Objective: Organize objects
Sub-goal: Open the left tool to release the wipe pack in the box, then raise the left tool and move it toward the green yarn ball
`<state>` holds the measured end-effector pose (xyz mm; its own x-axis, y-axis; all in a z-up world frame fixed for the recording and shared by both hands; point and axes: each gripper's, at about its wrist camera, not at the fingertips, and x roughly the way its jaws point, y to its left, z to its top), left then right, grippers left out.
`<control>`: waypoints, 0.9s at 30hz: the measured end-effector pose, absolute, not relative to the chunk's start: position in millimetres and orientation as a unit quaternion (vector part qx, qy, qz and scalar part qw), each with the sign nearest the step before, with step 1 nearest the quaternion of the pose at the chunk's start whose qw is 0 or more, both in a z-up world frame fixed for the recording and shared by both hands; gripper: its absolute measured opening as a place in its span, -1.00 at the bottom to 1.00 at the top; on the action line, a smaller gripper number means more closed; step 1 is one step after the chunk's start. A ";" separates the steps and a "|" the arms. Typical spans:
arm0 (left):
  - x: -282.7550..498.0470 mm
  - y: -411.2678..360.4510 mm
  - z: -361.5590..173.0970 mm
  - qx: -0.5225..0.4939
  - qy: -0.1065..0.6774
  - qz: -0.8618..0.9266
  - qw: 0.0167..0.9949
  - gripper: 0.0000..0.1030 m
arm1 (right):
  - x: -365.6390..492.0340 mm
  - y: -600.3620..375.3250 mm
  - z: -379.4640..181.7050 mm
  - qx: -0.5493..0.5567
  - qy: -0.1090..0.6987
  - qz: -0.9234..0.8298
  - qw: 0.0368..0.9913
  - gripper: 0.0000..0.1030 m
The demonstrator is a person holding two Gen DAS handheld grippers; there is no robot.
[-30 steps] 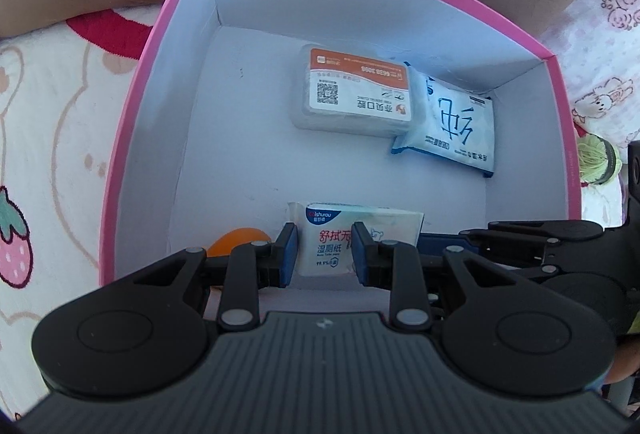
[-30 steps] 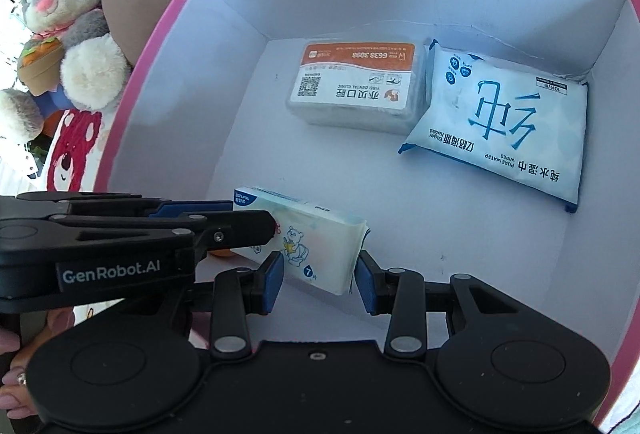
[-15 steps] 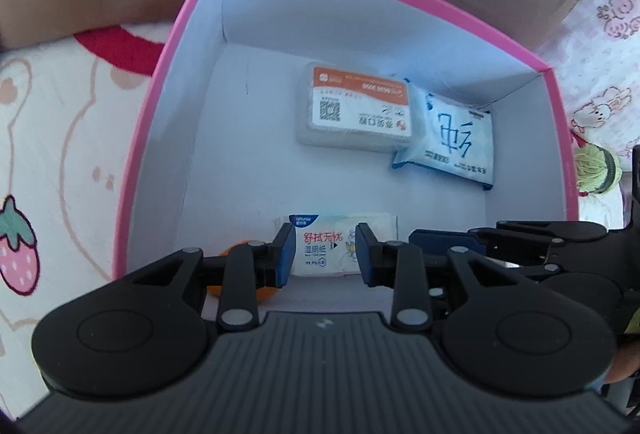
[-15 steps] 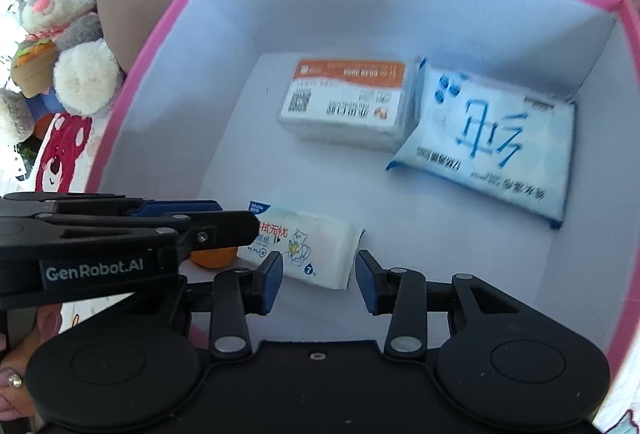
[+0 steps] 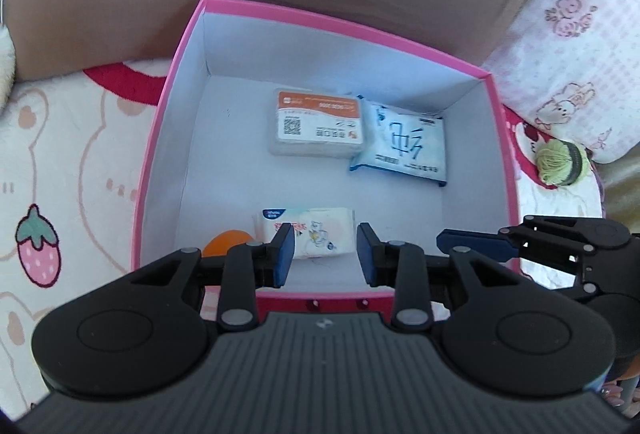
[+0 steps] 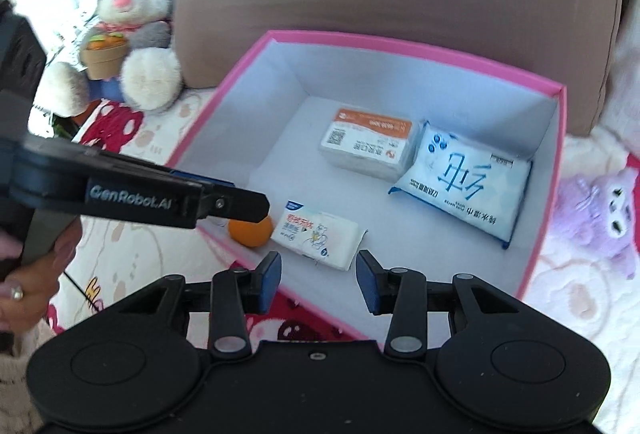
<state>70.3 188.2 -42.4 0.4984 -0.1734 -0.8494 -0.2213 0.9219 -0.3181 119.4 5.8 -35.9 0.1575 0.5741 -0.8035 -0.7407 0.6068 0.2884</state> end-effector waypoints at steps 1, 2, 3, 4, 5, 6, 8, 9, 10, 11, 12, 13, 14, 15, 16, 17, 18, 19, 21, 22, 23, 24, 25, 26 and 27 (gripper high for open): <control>67.6 185.5 -37.7 -0.195 0.498 0.011 0.845 -0.29 | 116.9 2.6 -31.7 -0.086 0.478 0.438 0.757 -0.08; 64.6 182.6 -32.6 -0.194 0.497 0.009 0.846 -0.26 | 114.9 -0.7 -27.9 -0.084 0.475 0.440 0.758 -0.07; 61.9 179.8 -27.9 -0.192 0.495 0.008 0.847 -0.25 | 112.4 -4.3 -23.5 -0.082 0.471 0.443 0.759 -0.06; 59.2 177.0 -23.3 -0.189 0.492 0.007 0.850 -0.24 | 109.3 -7.2 -19.5 -0.082 0.467 0.444 0.760 -0.05; 56.4 173.4 -18.3 -0.184 0.489 0.008 0.853 -0.23 | 106.7 -10.0 -16.1 -0.083 0.463 0.445 0.762 -0.05; 53.5 170.0 -13.4 -0.179 0.486 0.007 0.855 -0.22 | 104.2 -13.5 -12.2 -0.086 0.459 0.445 0.764 -0.05; 47.1 163.7 -4.1 -0.172 0.482 0.004 0.859 -0.21 | 100.0 -18.7 -7.4 -0.089 0.454 0.446 0.766 -0.02; 44.5 161.0 -0.3 -0.170 0.481 0.004 0.860 -0.21 | 97.6 -22.0 -4.3 -0.091 0.451 0.445 0.768 -0.01; 41.3 157.9 4.1 -0.166 0.480 0.003 0.861 -0.21 | 94.8 -25.3 -1.4 -0.092 0.448 0.445 0.770 0.01; 38.5 155.5 7.7 -0.162 0.479 0.004 0.863 -0.20 | 92.1 -28.5 1.4 -0.094 0.446 0.445 0.771 0.02; 35.5 153.0 11.4 -0.158 0.477 0.004 0.865 -0.20 | 89.1 -32.8 4.6 -0.097 0.444 0.444 0.772 0.03; 32.1 149.6 15.6 -0.152 0.476 0.003 0.866 -0.17 | 86.6 -36.3 7.1 -0.099 0.442 0.444 0.773 0.04; 29.7 146.8 19.1 -0.148 0.475 0.003 0.868 -0.15 | 84.1 -40.0 9.3 -0.100 0.440 0.444 0.774 0.06; 27.2 143.7 22.3 -0.143 0.474 0.002 0.869 -0.13 | 81.7 -44.2 11.3 -0.102 0.438 0.444 0.775 0.07; 24.5 140.2 25.4 -0.137 0.474 0.002 0.870 -0.12 | 79.3 -48.9 13.2 -0.103 0.438 0.445 0.775 0.09; 22.5 137.0 27.4 -0.133 0.474 0.003 0.870 -0.11 | 77.5 -52.5 14.3 -0.103 0.438 0.445 0.774 0.09; 20.8 133.4 29.6 -0.128 0.475 0.003 0.871 -0.11 | 75.5 -56.7 15.9 -0.104 0.438 0.446 0.773 0.10; 18.7 129.8 31.9 -0.122 0.476 0.002 0.871 -0.10 | 73.3 -60.7 17.7 -0.104 0.438 0.447 0.773 0.10; 15.6 123.4 35.6 -0.116 0.478 0.001 0.870 -0.08 | 68.8 -68.3 21.3 -0.107 0.435 0.447 0.775 0.12; 13.5 120.5 37.2 -0.114 0.480 0.000 0.870 -0.07 | 66.5 -72.6 23.2 -0.109 0.433 0.447 0.775 0.14; 11.5 117.6 38.5 -0.113 0.481 -0.002 0.869 -0.06 | 64.3 -76.2 25.2 -0.110 0.432 0.447 0.776 0.19; 9.1 114.6 39.3 -0.112 0.483 -0.004 0.868 -0.06 | 61.8 -80.0 27.2 -0.112 0.430 0.448 0.776 0.21; 6.9 111.3 40.1 -0.111 0.484 -0.005 0.868 -0.04 | 58.9 -83.5 29.1 -0.115 0.428 0.448 0.776 0.25; 4.1 107.6 40.9 -0.109 0.486 -0.006 0.867 -0.03 | 56.6 -87.3 30.7 -0.118 0.426 0.449 0.777 0.29; 1.5 104.3 41.5 -0.108 0.488 -0.007 0.866 -0.03 | 54.2 -91.0 32.0 -0.121 0.424 0.449 0.777 0.30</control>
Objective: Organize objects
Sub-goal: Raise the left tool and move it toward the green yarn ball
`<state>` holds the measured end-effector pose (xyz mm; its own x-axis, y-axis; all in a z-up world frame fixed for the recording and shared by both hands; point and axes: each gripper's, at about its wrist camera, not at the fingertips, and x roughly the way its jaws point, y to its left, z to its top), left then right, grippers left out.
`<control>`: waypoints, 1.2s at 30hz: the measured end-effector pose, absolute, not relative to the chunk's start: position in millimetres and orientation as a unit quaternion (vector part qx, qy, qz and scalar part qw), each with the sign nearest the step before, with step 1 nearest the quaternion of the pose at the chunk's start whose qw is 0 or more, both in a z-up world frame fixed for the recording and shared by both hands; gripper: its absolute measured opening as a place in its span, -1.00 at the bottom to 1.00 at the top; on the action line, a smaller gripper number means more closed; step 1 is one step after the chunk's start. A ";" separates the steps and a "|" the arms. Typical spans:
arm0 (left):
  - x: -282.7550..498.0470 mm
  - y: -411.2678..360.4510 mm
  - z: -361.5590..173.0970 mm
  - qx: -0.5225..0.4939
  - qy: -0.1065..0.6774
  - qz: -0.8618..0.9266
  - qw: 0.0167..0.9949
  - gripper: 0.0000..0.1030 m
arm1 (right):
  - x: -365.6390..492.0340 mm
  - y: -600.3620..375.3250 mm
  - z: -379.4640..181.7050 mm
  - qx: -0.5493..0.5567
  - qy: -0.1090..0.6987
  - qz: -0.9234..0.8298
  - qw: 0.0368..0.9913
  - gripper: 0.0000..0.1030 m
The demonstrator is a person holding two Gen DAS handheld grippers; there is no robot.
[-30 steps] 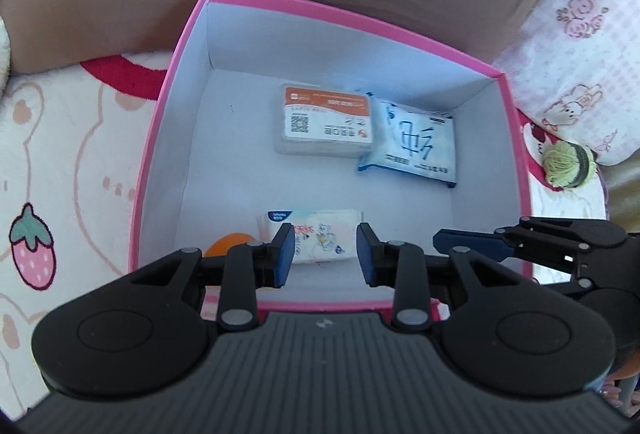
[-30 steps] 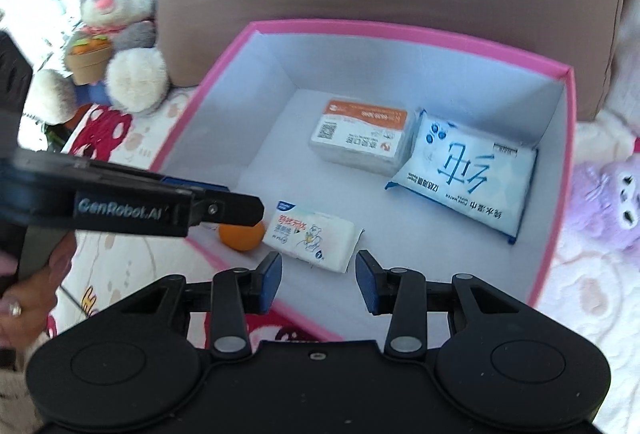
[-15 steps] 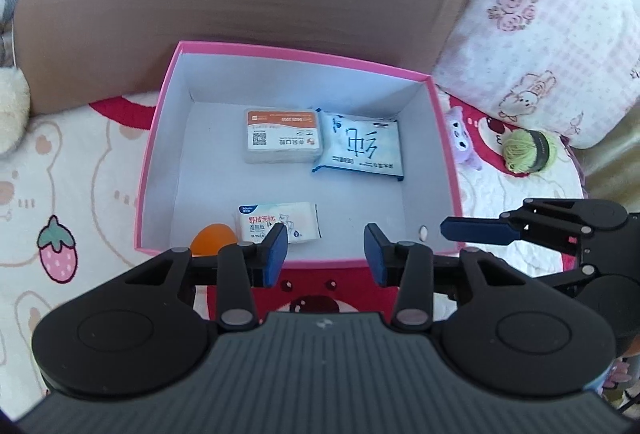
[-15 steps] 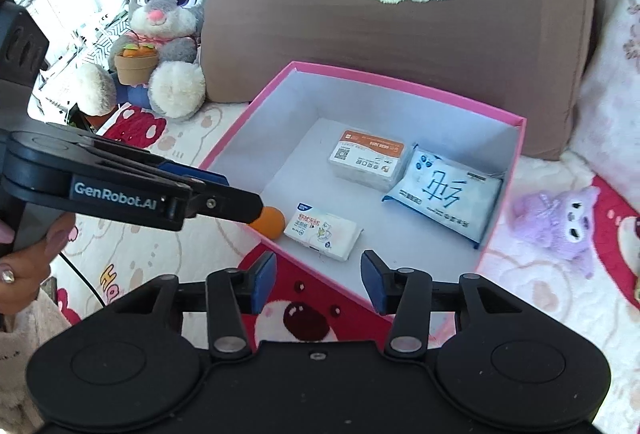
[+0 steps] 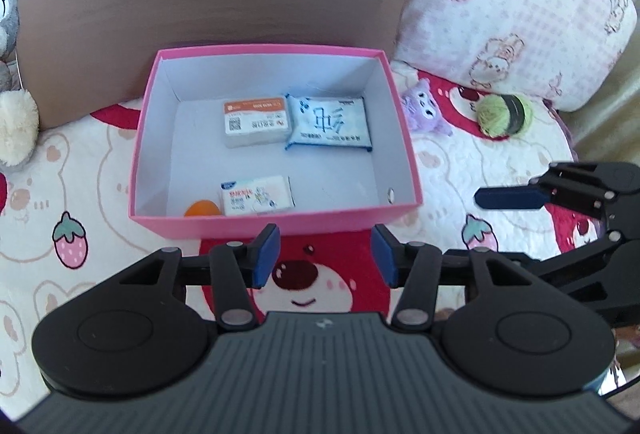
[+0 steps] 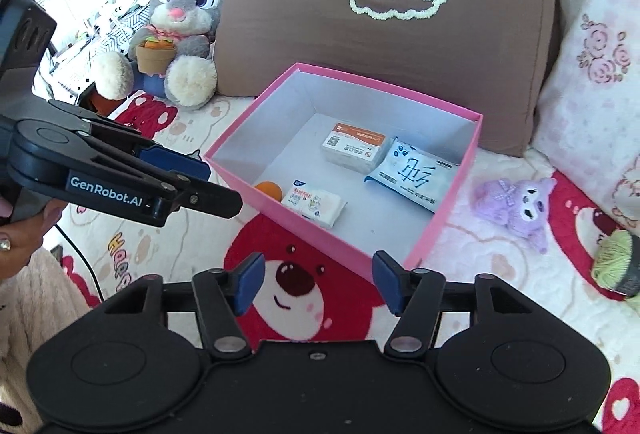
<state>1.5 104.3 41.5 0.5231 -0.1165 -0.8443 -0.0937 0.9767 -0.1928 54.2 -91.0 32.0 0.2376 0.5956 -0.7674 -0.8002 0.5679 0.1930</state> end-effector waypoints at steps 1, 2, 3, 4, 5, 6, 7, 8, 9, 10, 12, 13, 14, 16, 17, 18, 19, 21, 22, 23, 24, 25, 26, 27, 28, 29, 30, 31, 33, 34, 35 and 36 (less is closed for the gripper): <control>-1.1 101.3 42.3 -0.106 0.490 -0.006 0.865 -0.01 | 52.2 -94.6 33.3 -0.122 0.423 0.449 0.778 0.32; -4.2 98.0 42.9 -0.106 0.492 -0.006 0.864 0.00 | 50.3 -98.8 34.5 -0.123 0.421 0.449 0.778 0.33; -6.3 95.5 43.2 -0.106 0.494 -0.006 0.863 0.01 | 48.9 -102.4 35.5 -0.123 0.421 0.450 0.778 0.34; -9.0 92.4 43.8 -0.108 0.496 -0.009 0.862 0.03 | 47.3 -106.4 36.5 -0.124 0.421 0.451 0.778 0.36; -11.2 89.7 44.3 -0.110 0.498 -0.011 0.860 0.04 | 45.5 -110.1 37.3 -0.125 0.420 0.451 0.778 0.39; -12.3 87.3 44.4 -0.112 0.500 -0.012 0.859 0.04 | 43.7 -113.1 38.1 -0.128 0.419 0.450 0.779 0.40; -14.4 83.8 45.1 -0.112 0.502 -0.012 0.857 0.05 | 41.9 -116.8 38.8 -0.132 0.417 0.449 0.779 0.42; -16.0 80.7 45.5 -0.112 0.503 -0.012 0.857 0.06 | 39.8 -120.4 39.8 -0.136 0.414 0.449 0.780 0.42; -17.7 77.0 46.2 -0.109 0.503 -0.011 0.857 0.07 | 38.0 -123.5 40.7 -0.140 0.412 0.449 0.780 0.42; -19.6 72.2 47.1 -0.105 0.504 -0.010 0.857 0.10 | 36.2 -127.0 41.7 -0.144 0.411 0.451 0.779 0.42; -21.4 63.4 48.6 -0.100 0.506 -0.012 0.856 0.13 | 31.7 -133.7 44.1 -0.150 0.407 0.455 0.778 0.42; -22.0 57.7 49.5 -0.097 0.508 -0.019 0.856 0.16 | 29.7 -137.1 45.3 -0.152 0.405 0.455 0.779 0.43; -22.4 52.8 50.5 -0.095 0.509 -0.025 0.855 0.18 | 28.1 -140.4 46.2 -0.154 0.403 0.454 0.780 0.43; -23.3 42.1 52.9 -0.090 0.512 -0.034 0.854 0.19 | 25.8 -148.3 46.8 -0.158 0.401 0.451 0.782 0.44; -23.8 36.5 54.0 -0.087 0.512 -0.038 0.854 0.19 | 24.7 -151.8 47.0 -0.159 0.400 0.449 0.783 0.44; -24.0 31.7 55.1 -0.083 0.512 -0.039 0.854 0.21 | 23.8 -156.0 47.1 -0.160 0.400 0.447 0.784 0.45; -24.4 25.9 56.2 -0.078 0.512 -0.041 0.855 0.23 | 23.4 -160.2 47.1 -0.162 0.399 0.445 0.785 0.51; -24.9 16.6 57.9 -0.070 0.511 -0.045 0.855 0.27 | 22.8 -169.5 46.5 -0.163 0.397 0.440 0.789 0.62; -25.0 12.5 58.7 -0.066 0.511 -0.046 0.856 0.29 | 22.4 -173.8 46.0 -0.164 0.396 0.436 0.791 0.63; -24.8 9.0 59.4 -0.063 0.511 -0.047 0.856 0.33 | 22.4 -178.5 45.3 -0.167 0.395 0.431 0.794 0.63; -24.4 5.6 60.3 -0.060 0.512 -0.048 0.856 0.35 | 22.7 -182.7 44.2 -0.169 0.395 0.427 0.796 0.63; -23.7 1.4 61.1 -0.056 0.511 -0.050 0.856 0.38 | 23.4 -187.1 43.0 -0.171 0.395 0.421 0.798 0.63; -23.2 -2.3 61.8 -0.053 0.511 -0.051 0.856 0.43 | 23.9 -190.8 42.1 -0.173 0.395 0.417 0.801 0.63; -22.3 -5.4 61.9 -0.050 0.511 -0.053 0.857 0.45 | 25.0 -194.9 41.2 -0.173 0.395 0.412 0.803 0.63; -20.7 -8.5 62.3 -0.048 0.511 -0.054 0.857 0.48 | 26.0 -198.8 40.1 -0.172 0.395 0.409 0.805 0.63; -19.1 -11.6 62.6 -0.047 0.511 -0.056 0.857 0.49 | 27.2 -202.9 39.1 -0.170 0.396 0.406 0.806 0.63; -17.5 -13.9 63.2 -0.048 0.511 -0.058 0.856 0.49 | 28.2 -207.0 38.0 -0.168 0.396 0.404 0.807 0.63; -16.6 -15.6 63.8 -0.050 0.511 -0.061 0.856 0.51 | 28.9 -210.7 37.0 -0.166 0.396 0.401 0.809 0.63; -14.0 -19.1 64.9 -0.052 0.510 -0.065 0.856 0.56 | 30.3 -217.9 35.1 -0.162 0.396 0.399 0.811 0.63; -12.9 -21.0 65.4 -0.051 0.509 -0.065 0.857 0.59 | 30.9 -220.7 34.0 -0.161 0.396 0.398 0.812 0.63; -11.3 -23.6 65.8 -0.048 0.509 -0.064 0.857 0.62 | 31.4 -223.3 32.8 -0.161 0.396 0.396 0.813 0.63; -10.4 -25.3 65.7 -0.045 0.508 -0.065 0.858 0.62 | 32.1 -226.1 31.6 -0.161 0.396 0.395 0.813 0.63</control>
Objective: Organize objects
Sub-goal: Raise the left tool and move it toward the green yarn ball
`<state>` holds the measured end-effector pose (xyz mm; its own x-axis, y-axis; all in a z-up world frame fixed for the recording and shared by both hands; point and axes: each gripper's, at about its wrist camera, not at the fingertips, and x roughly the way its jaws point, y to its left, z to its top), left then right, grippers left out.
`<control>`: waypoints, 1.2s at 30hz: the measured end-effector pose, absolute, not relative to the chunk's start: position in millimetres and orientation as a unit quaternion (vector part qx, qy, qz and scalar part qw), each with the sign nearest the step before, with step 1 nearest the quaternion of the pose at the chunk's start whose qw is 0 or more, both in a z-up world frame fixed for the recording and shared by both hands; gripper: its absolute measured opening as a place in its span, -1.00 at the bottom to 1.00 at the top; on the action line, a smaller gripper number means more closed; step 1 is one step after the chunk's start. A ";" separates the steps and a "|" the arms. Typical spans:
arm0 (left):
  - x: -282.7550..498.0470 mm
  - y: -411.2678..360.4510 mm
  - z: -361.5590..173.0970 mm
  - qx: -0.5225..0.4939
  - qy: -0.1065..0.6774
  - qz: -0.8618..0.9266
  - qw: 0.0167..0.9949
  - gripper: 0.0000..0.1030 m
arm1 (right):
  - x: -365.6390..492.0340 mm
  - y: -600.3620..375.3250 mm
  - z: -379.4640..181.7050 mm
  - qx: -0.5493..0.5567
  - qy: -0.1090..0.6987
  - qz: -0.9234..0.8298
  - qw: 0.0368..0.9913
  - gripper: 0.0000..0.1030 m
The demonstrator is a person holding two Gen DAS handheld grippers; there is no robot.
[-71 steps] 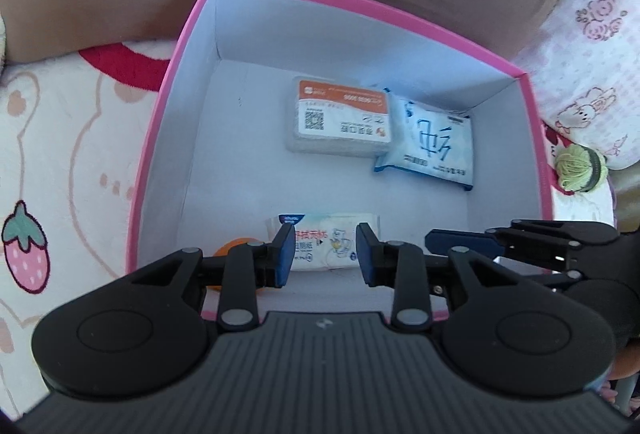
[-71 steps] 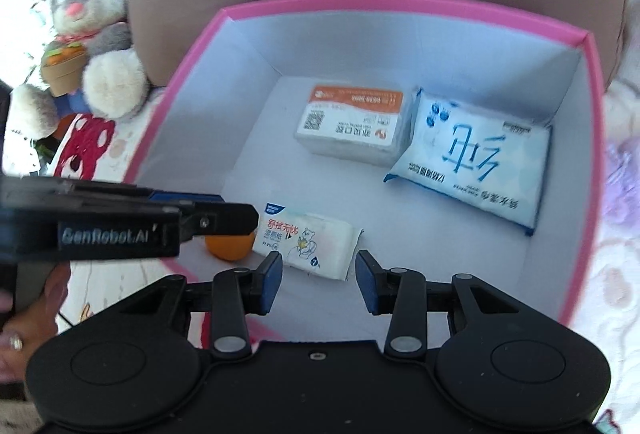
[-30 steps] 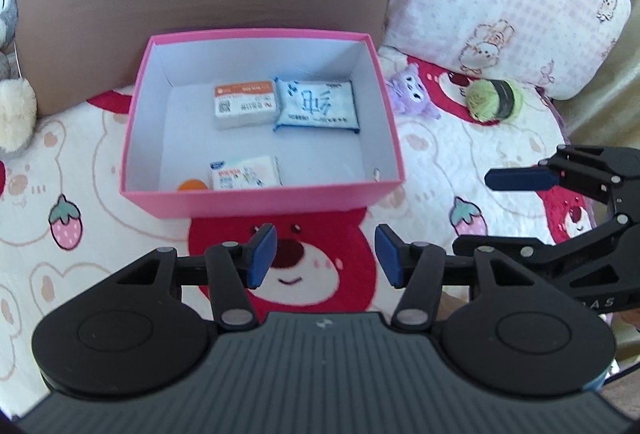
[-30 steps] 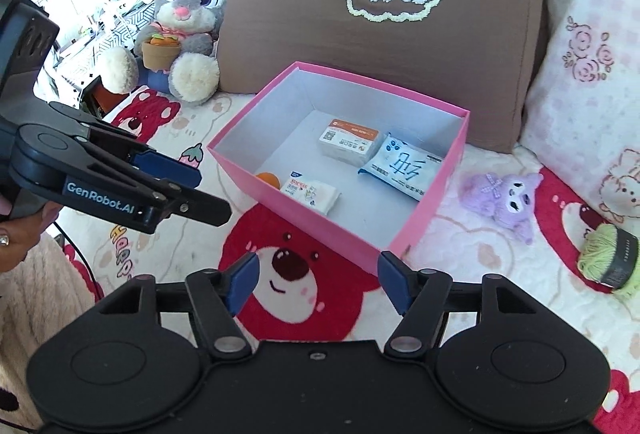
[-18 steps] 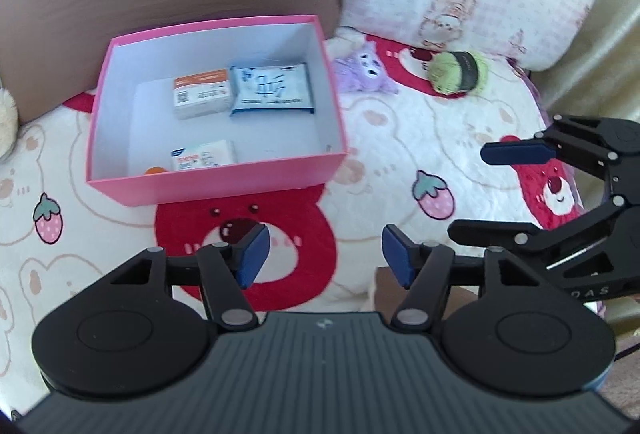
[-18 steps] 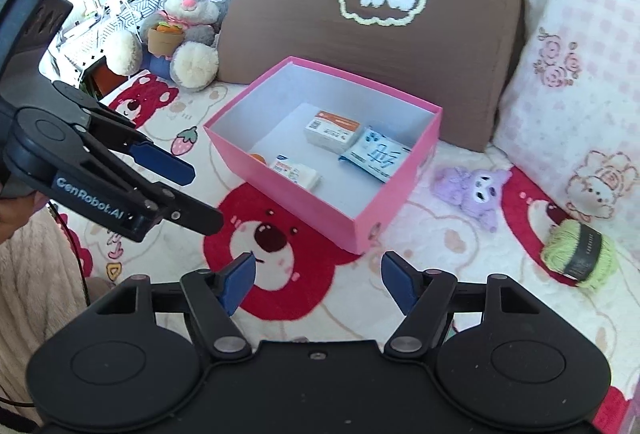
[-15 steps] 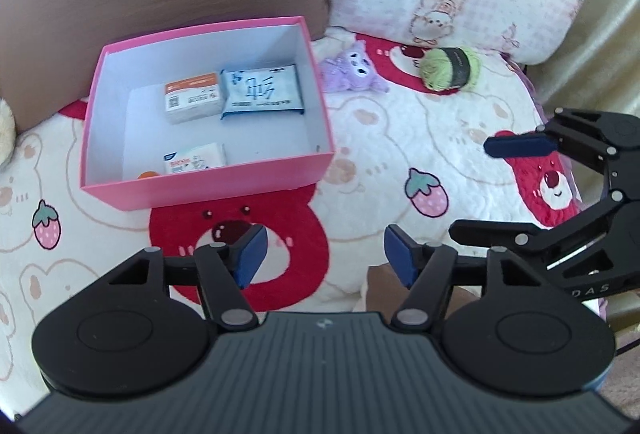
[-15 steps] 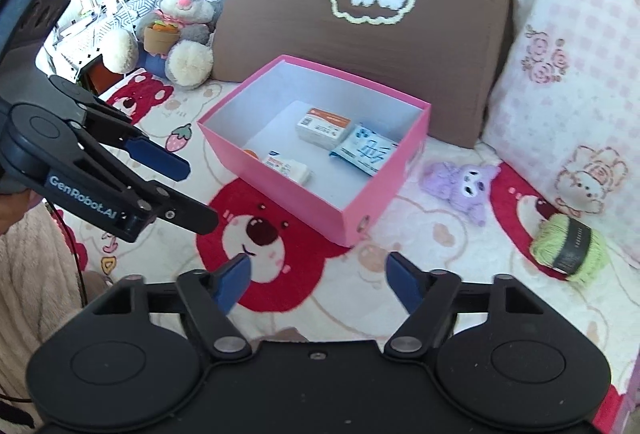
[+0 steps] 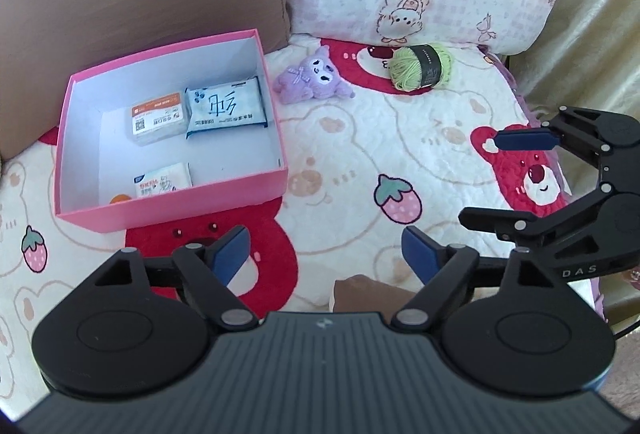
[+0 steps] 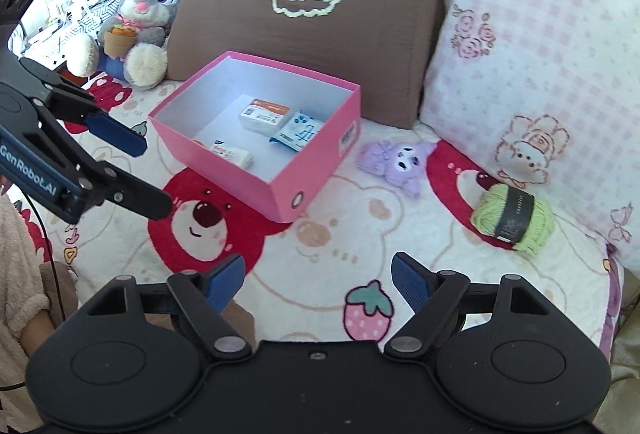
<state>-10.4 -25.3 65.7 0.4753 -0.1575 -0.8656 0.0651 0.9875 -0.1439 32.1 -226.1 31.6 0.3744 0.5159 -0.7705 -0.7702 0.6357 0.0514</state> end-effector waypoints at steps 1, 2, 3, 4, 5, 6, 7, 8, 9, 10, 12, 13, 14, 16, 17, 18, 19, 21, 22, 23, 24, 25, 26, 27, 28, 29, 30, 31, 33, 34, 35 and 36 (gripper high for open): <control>-8.5 -27.9 65.5 -0.042 0.508 -0.066 0.858 0.63 | 32.4 -228.5 30.6 -0.160 0.395 0.394 0.814 0.63; -6.1 -30.8 65.4 -0.040 0.507 -0.068 0.858 0.66 | 33.1 -231.0 29.7 -0.160 0.394 0.393 0.815 0.63; -3.6 -33.5 65.4 -0.038 0.506 -0.070 0.859 0.67 | 33.9 -233.9 28.7 -0.160 0.393 0.392 0.817 0.63; -0.3 -36.8 65.1 -0.036 0.505 -0.072 0.860 0.72 | 34.5 -236.6 28.1 -0.159 0.391 0.390 0.818 0.63; 2.3 -39.2 64.9 -0.036 0.503 -0.074 0.860 0.77 | 35.4 -238.7 27.6 -0.158 0.389 0.389 0.820 0.63; 5.3 -41.9 64.5 -0.037 0.502 -0.075 0.861 0.79 | 36.2 -241.6 27.2 -0.156 0.386 0.388 0.822 0.63; 8.9 -44.2 64.5 -0.042 0.499 -0.077 0.862 0.82 | 37.1 -244.6 26.9 -0.155 0.381 0.387 0.825 0.63; 11.3 -45.8 64.9 -0.051 0.493 -0.077 0.865 0.85 | 37.9 -246.9 26.7 -0.154 0.376 0.387 0.828 0.63; 14.4 -47.6 65.2 -0.059 0.487 -0.079 0.868 0.88 | 38.7 -249.7 26.5 -0.153 0.369 0.386 0.831 0.63; 17.6 -49.6 65.2 -0.064 0.484 -0.081 0.869 0.93 | 39.7 -252.5 26.0 -0.154 0.364 0.385 0.834 0.63; 25.2 -54.0 64.4 -0.075 0.479 -0.083 0.871 0.95 | 43.4 -257.8 24.4 -0.154 0.358 0.382 0.838 0.63; 30.4 -56.4 63.4 -0.081 0.479 -0.082 0.870 0.96 | 45.8 -260.8 23.6 -0.152 0.355 0.382 0.839 0.63; 34.8 -59.1 62.0 -0.085 0.480 -0.080 0.869 0.96 | 48.2 -264.2 22.8 -0.149 0.351 0.382 0.842 0.63; 45.5 -65.2 58.5 -0.087 0.482 -0.078 0.869 0.96 | 53.9 -271.5 20.8 -0.141 0.340 0.379 0.849 0.63; 49.9 -68.3 56.5 -0.085 0.481 -0.077 0.869 0.96 | 56.9 -274.7 19.3 -0.138 0.334 0.376 0.853 0.63; 54.9 -71.7 54.5 -0.082 0.481 -0.076 0.870 0.96 | 59.6 -277.8 17.6 -0.139 0.326 0.371 0.858 0.63; 59.8 -75.4 52.5 -0.079 0.481 -0.075 0.870 0.96 | 62.4 -280.5 15.7 -0.141 0.318 0.366 0.863 0.63; 69.2 -82.6 48.7 -0.071 0.476 -0.077 0.873 0.94 | 68.4 -284.6 11.2 -0.147 0.310 0.358 0.869 0.63; 74.5 -87.5 46.5 -0.064 0.473 -0.077 0.875 0.92 | 72.6 -286.6 8.5 -0.147 0.312 0.354 0.870 0.63; 78.6 -90.9 44.9 -0.061 0.470 -0.077 0.877 0.92 | 77.1 -289.0 5.5 -0.144 0.314 0.352 0.870 0.63; 82.7 -94.6 43.0 -0.060 0.468 -0.077 0.879 0.92 | 82.3 -291.6 2.2 -0.141 0.317 0.351 0.870 0.63; 87.5 -97.7 40.8 -0.059 0.466 -0.078 0.879 0.92 | 86.9 -294.0 -0.9 -0.137 0.321 0.349 0.870 0.63; 92.9 -100.7 38.0 -0.059 0.465 -0.080 0.880 0.92 | 90.6 -296.1 -3.9 -0.135 0.323 0.349 0.869 0.63; 98.0 -103.2 35.2 -0.061 0.464 -0.083 0.880 0.92 | 94.2 -298.3 -6.9 -0.137 0.323 0.349 0.869 0.63; 104.0 -105.5 31.3 -0.065 0.462 -0.084 0.880 0.92 | 97.2 -299.9 -9.9 -0.137 0.321 0.348 0.870 0.63; 108.3 -107.5 28.2 -0.070 0.459 -0.084 0.882 0.92 | 99.5 -301.1 -12.4 -0.140 0.318 0.346 0.871 0.63; 113.0 -109.7 24.8 -0.074 0.455 -0.084 0.883 0.92 | 101.9 -302.0 -15.0 -0.144 0.314 0.344 0.873 0.63; 117.5 -112.0 21.2 -0.076 0.454 -0.084 0.884 0.92 | 103.9 -302.7 -17.4 -0.149 0.309 0.342 0.875 0.63; 127.3 -118.7 14.0 -0.076 0.449 -0.090 0.886 0.92 | 108.7 -303.6 -22.2 -0.154 0.302 0.338 0.878 0.63; 132.9 -122.4 9.8 -0.075 0.448 -0.093 0.886 0.90 | 112.1 -304.0 -23.6 -0.157 0.300 0.339 0.878 0.63; 137.5 -126.3 6.6 -0.073 0.448 -0.096 0.886 0.90 | 114.9 -304.5 -25.4 -0.161 0.297 0.339 0.878 0.63; 141.8 -130.1 3.5 -0.071 0.446 -0.098 0.887 0.90 | 117.5 -305.0 -27.5 -0.164 0.292 0.338 0.880 0.63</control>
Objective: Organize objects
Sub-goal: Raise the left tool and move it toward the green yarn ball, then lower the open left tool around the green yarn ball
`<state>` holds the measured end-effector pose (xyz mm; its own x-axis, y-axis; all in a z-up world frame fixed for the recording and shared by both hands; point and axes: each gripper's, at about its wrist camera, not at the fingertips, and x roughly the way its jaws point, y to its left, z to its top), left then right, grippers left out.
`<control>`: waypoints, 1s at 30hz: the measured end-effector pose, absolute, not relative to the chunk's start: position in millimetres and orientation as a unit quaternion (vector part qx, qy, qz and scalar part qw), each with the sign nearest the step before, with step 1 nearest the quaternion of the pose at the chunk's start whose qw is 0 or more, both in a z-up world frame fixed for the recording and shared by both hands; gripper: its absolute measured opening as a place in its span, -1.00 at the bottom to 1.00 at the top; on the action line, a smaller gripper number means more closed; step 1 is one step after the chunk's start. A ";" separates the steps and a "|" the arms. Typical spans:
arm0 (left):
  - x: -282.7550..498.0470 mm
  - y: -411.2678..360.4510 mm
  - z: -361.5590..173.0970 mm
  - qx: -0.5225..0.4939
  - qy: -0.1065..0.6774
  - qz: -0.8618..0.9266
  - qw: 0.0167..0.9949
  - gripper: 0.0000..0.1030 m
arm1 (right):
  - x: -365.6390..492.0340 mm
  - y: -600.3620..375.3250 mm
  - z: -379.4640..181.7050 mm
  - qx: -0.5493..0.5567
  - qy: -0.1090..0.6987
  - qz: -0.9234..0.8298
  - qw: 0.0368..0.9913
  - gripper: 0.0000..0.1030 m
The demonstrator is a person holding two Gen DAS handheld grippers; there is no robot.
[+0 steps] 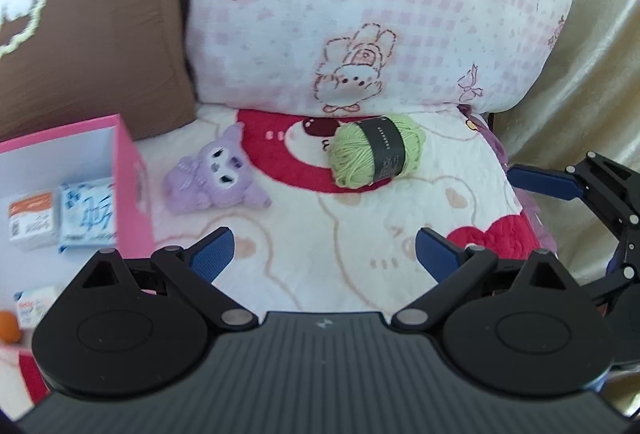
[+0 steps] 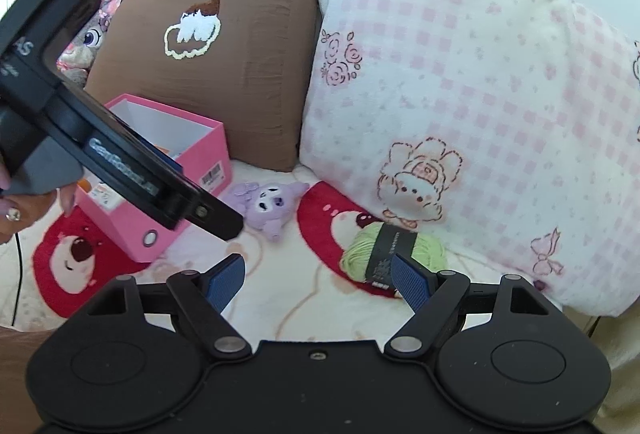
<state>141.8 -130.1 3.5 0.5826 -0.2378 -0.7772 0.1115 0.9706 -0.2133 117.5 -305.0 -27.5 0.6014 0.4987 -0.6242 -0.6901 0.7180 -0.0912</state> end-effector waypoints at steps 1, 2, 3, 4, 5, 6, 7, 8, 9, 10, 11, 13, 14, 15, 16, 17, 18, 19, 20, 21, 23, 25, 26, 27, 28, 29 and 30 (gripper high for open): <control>147.1 -133.8 0.0 -0.071 0.442 -0.103 0.888 0.89 | 120.7 -305.3 -29.8 -0.168 0.288 0.336 0.881 0.63; 151.1 -136.5 -2.6 -0.072 0.437 -0.105 0.890 0.89 | 123.8 -305.7 -32.5 -0.171 0.284 0.335 0.882 0.63; 155.2 -138.9 -5.2 -0.074 0.433 -0.107 0.892 0.89 | 127.5 -306.2 -35.8 -0.173 0.280 0.331 0.884 0.63; 160.9 -141.7 -8.6 -0.075 0.431 -0.108 0.893 0.89 | 131.3 -307.1 -39.3 -0.173 0.278 0.330 0.885 0.63; 165.0 -144.2 -11.3 -0.073 0.429 -0.107 0.894 0.89 | 135.1 -308.2 -42.7 -0.172 0.275 0.329 0.887 0.63; 170.3 -146.7 -14.5 -0.071 0.428 -0.105 0.895 0.89 | 138.6 -309.6 -46.7 -0.170 0.268 0.327 0.890 0.64; 176.2 -149.2 -18.6 -0.071 0.426 -0.105 0.896 0.88 | 142.3 -310.7 -50.8 -0.169 0.263 0.325 0.893 0.64; 180.7 -150.9 -21.9 -0.073 0.423 -0.107 0.897 0.88 | 145.4 -310.6 -55.1 -0.171 0.257 0.324 0.895 0.64; 185.7 -152.8 -25.7 -0.075 0.422 -0.110 0.897 0.88 | 149.1 -309.8 -60.7 -0.175 0.251 0.319 0.897 0.65; 191.8 -154.7 -30.6 -0.079 0.423 -0.110 0.896 0.88 | 152.5 -308.7 -65.1 -0.177 0.248 0.315 0.899 0.66; 196.4 -156.1 -34.7 -0.083 0.424 -0.110 0.895 0.88 | 156.5 -307.8 -70.1 -0.179 0.244 0.312 0.901 0.70; 206.5 -158.6 -44.3 -0.096 0.422 -0.113 0.894 0.87 | 163.4 -306.5 -79.0 -0.182 0.233 0.305 0.905 0.78; 209.9 -160.2 -48.2 -0.100 0.419 -0.117 0.895 0.87 | 166.8 -306.7 -83.1 -0.179 0.225 0.302 0.909 0.80; 213.7 -161.4 -52.1 -0.103 0.414 -0.121 0.896 0.87 | 170.6 -306.9 -87.4 -0.175 0.219 0.299 0.912 0.80; 217.9 -163.0 -56.7 -0.105 0.409 -0.124 0.898 0.86 | 174.7 -306.9 -91.1 -0.170 0.216 0.297 0.914 0.81; 221.5 -164.7 -60.3 -0.104 0.406 -0.126 0.899 0.84 | 179.4 -306.7 -94.9 -0.164 0.216 0.297 0.915 0.81; 225.7 -166.4 -64.3 -0.102 0.404 -0.127 0.900 0.84 | 184.1 -307.3 -100.7 -0.161 0.216 0.296 0.917 0.81; 229.2 -167.8 -67.1 -0.102 0.403 -0.128 0.900 0.83 | 188.4 -307.6 -106.2 -0.159 0.216 0.292 0.918 0.82; 233.4 -168.9 -70.8 -0.103 0.404 -0.131 0.900 0.81 | 193.3 -308.2 -111.6 -0.155 0.217 0.290 0.919 0.82; 237.1 -169.8 -73.9 -0.104 0.404 -0.134 0.899 0.79 | 197.9 -308.9 -116.6 -0.151 0.219 0.286 0.921 0.82; 243.7 -171.4 -80.1 -0.107 0.403 -0.137 0.899 0.75 | 206.0 -311.5 -125.9 -0.142 0.222 0.278 0.924 0.83; 249.1 -172.4 -85.7 -0.109 0.401 -0.138 0.899 0.73 | 215.8 -314.0 -134.8 -0.134 0.225 0.275 0.925 0.83; 251.3 -172.3 -88.0 -0.111 0.399 -0.138 0.900 0.73 | 220.3 -315.0 -139.3 -0.133 0.229 0.274 0.924 0.83; 253.3 -171.5 -90.3 -0.115 0.397 -0.137 0.900 0.73 | 223.0 -316.1 -143.3 -0.134 0.228 0.274 0.925 0.83; 254.9 -170.8 -92.5 -0.120 0.394 -0.138 0.901 0.73 | 226.1 -317.0 -147.3 -0.137 0.224 0.274 0.925 0.83; 256.2 -169.9 -94.6 -0.125 0.390 -0.140 0.902 0.73 | 230.2 -317.6 -150.2 -0.138 0.227 0.276 0.924 0.83; 257.6 -169.6 -96.4 -0.129 0.387 -0.142 0.902 0.73 | 234.0 -317.7 -153.0 -0.140 0.232 0.278 0.922 0.83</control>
<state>257.6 -169.6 -96.4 0.6600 -0.3557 -0.6617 0.1553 0.9264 -0.3431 234.0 -317.7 -153.0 0.7375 0.4481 -0.5052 -0.5777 0.8061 -0.1283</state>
